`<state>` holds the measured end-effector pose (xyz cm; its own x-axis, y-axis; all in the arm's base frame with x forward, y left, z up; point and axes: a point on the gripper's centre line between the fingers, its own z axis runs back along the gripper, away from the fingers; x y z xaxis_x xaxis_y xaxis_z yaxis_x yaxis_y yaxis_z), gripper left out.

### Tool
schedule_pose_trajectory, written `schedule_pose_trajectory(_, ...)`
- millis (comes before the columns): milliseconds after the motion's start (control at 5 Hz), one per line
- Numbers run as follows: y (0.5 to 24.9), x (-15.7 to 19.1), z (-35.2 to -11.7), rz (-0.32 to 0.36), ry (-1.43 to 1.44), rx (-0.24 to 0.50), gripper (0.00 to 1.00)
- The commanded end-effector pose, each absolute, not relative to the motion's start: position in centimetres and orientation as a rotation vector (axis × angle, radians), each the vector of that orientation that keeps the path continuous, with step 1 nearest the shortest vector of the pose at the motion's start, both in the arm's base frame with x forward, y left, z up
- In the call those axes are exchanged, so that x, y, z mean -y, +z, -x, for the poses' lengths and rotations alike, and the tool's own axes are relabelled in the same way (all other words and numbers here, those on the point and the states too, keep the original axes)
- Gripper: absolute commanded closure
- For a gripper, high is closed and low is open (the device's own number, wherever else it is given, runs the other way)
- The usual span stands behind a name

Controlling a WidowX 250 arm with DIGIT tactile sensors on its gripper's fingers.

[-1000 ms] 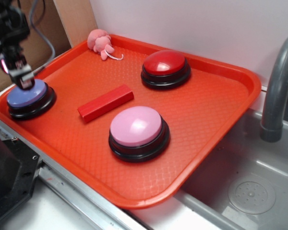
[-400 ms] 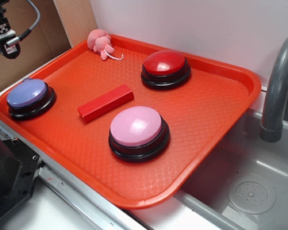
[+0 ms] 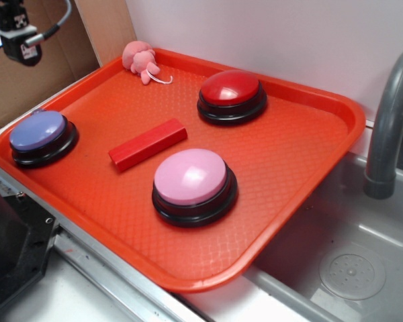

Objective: Push the purple button.

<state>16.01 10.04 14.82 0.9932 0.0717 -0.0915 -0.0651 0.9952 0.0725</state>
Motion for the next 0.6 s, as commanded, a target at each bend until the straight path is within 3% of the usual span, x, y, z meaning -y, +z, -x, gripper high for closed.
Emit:
schedule_pose_trajectory(0,17.07,-10.49,-16.9,-0.042,0.112,-0.024,0.0)
schedule_pose_trajectory(400,17.2,-9.75,-17.2,-0.007,0.079,-0.039,0.0)
